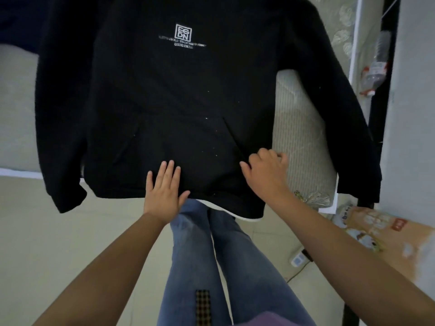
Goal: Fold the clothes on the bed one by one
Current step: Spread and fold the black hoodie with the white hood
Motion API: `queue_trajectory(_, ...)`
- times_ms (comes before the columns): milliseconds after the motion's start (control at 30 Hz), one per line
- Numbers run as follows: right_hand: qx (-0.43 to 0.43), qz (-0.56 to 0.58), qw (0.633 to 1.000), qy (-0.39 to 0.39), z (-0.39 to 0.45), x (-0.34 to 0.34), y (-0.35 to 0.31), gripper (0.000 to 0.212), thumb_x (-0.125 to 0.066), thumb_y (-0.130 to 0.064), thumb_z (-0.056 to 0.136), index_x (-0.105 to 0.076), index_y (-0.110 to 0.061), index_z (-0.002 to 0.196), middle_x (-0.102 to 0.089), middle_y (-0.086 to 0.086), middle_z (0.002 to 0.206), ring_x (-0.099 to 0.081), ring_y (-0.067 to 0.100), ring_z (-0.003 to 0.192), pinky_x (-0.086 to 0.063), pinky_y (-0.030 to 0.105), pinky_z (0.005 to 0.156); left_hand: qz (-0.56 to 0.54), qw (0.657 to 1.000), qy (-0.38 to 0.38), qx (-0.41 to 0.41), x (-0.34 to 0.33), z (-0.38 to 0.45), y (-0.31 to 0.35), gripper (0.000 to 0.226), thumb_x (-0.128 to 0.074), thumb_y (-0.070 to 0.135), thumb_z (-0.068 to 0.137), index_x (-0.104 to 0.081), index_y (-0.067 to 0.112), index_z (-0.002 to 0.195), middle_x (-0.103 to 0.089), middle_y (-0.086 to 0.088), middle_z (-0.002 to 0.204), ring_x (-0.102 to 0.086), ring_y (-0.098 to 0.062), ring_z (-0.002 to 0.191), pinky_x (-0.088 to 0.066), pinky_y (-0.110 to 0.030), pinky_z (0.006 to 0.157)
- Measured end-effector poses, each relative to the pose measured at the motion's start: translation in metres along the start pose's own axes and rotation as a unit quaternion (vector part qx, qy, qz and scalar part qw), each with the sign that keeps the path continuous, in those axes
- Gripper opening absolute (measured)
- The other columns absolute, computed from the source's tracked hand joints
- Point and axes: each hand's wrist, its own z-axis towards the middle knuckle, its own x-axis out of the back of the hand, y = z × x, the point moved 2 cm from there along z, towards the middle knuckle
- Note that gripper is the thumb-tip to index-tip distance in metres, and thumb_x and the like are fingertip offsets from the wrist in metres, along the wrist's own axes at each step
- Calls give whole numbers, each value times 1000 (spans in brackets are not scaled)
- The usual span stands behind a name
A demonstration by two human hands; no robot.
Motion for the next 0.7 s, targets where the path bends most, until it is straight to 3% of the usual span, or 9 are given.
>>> queue_trajectory(33, -6, -10, 1000, -2, -3, 2, 8, 24, -65, -27, 81, -67, -3, 78, -63, 15, 80, -60, 32, 79, -40, 41, 78, 1, 1000, -7, -1, -3, -1, 0, 69, -29, 49, 95, -6, 11, 147, 2, -7, 156, 6, -24, 144, 6, -44, 113)
queue_trajectory(100, -25, -26, 992, -122, -8, -8, 19, 28, -55, -30, 88, -61, -7, 102, -60, 13, 101, -55, 30, 98, -36, 39, 84, 33, 998, -56, -2, -11, -2, -1, 72, -25, 53, 95, 2, 13, 147, 10, -6, 156, 11, -23, 143, 3, -44, 114)
queue_trajectory(200, -23, -29, 967, -254, -24, -36, 24, 52, -49, -35, 91, -34, -11, 135, -47, 10, 128, -42, 26, 119, -32, 35, 97, 84, 991, -105, -11, -23, -6, -2, 70, -27, 46, 97, 11, 14, 146, 16, -7, 155, 16, -23, 142, -1, -45, 115)
queue_trajectory(300, -26, -35, 972, -229, -37, -46, 15, 73, -52, -46, 87, -23, -9, 143, -45, 12, 130, -42, 27, 120, -29, 35, 101, 75, 994, -82, 6, -23, -6, -7, 67, -31, 36, 98, 11, 16, 146, 15, -4, 155, 15, -22, 142, 0, -43, 115)
queue_trajectory(433, -84, 10, 987, -136, -27, -40, 13, 49, -54, -39, 89, -48, -10, 128, -55, 15, 116, -49, 31, 109, -33, 39, 93, 42, 997, -57, 18, -13, 3, -28, 59, -32, 33, 99, 0, 24, 148, 9, 0, 156, 10, -18, 143, -2, -41, 115)
queue_trajectory(533, -84, 29, 993, -74, -9, -34, 4, 39, -60, -30, 86, -58, -5, 116, -55, 17, 113, -47, 33, 108, -33, 41, 90, 45, 997, -68, -18, -7, 12, -42, 55, -33, 24, 99, -7, 27, 147, 2, 4, 156, 6, -16, 144, -4, -39, 115)
queue_trajectory(600, -84, 31, 994, -65, 1, -31, -3, 37, -61, -28, 86, -61, -1, 112, -54, 18, 113, -45, 34, 109, -33, 41, 90, 51, 996, -57, -42, -6, 17, -45, 53, -34, 17, 97, -16, 27, 146, -9, 6, 156, -2, -14, 144, -6, -36, 115)
queue_trajectory(700, -80, 11, 991, -103, 12, -29, -11, 32, -52, -27, 92, -63, -2, 108, -51, 14, 116, -40, 29, 111, -30, 37, 91, -26, 1000, 4, -11, -4, 19, -43, 44, -40, 12, 95, -41, 23, 137, -33, 3, 148, -21, -14, 139, -15, -36, 109)
